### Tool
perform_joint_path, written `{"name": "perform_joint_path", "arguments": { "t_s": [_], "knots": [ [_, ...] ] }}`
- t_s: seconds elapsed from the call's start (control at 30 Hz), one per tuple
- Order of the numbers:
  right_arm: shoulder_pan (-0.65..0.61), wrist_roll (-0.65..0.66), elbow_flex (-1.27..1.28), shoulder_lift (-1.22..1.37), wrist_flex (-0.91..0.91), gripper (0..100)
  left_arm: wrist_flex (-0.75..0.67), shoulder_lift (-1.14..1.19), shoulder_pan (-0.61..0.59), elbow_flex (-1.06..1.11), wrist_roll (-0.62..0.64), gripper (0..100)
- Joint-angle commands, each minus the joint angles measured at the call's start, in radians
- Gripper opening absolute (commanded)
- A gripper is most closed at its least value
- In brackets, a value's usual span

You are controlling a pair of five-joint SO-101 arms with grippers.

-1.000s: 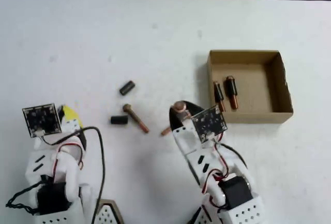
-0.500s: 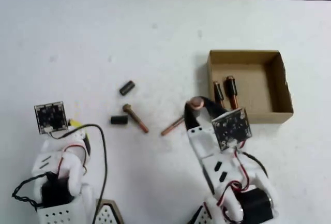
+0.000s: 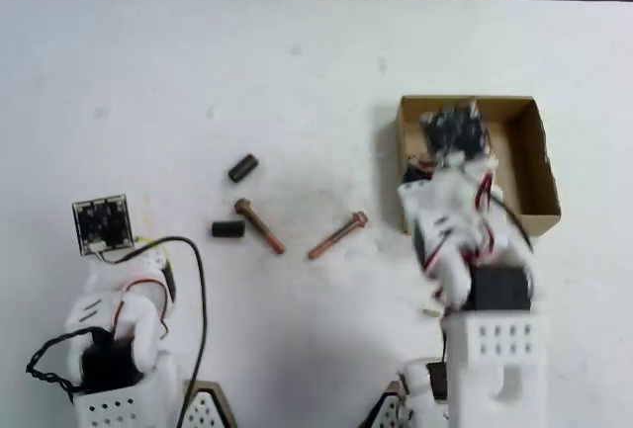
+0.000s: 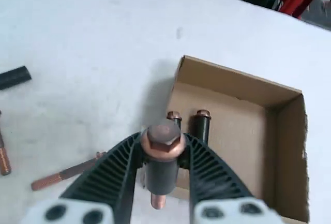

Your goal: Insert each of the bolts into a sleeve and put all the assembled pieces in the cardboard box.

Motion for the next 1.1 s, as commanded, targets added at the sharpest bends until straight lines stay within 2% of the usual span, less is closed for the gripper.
{"name": "perform_joint_path", "arguments": {
  "t_s": [0.0,0.27,0.43,0.53,1.07],
  "knots": [
    [0.099,0.029,-0.164,0.216,-0.002,1.7,0.006,-0.015,-0.005,-0.005,-0.006,2],
    [0.213,0.031,-0.411,0.572,0.002,1.7,-0.002,-0.015,-0.005,0.021,-0.008,2],
    [0.259,0.057,-0.571,0.785,0.002,1.7,-0.002,-0.015,-0.005,0.031,-0.069,2],
    [0.263,0.103,-0.657,0.906,0.002,1.7,-0.002,-0.015,-0.005,0.031,-0.069,2],
    [0.286,0.107,-1.054,1.474,-0.002,1.7,-0.003,-0.015,-0.005,0.031,-0.069,2]
  ]
}}
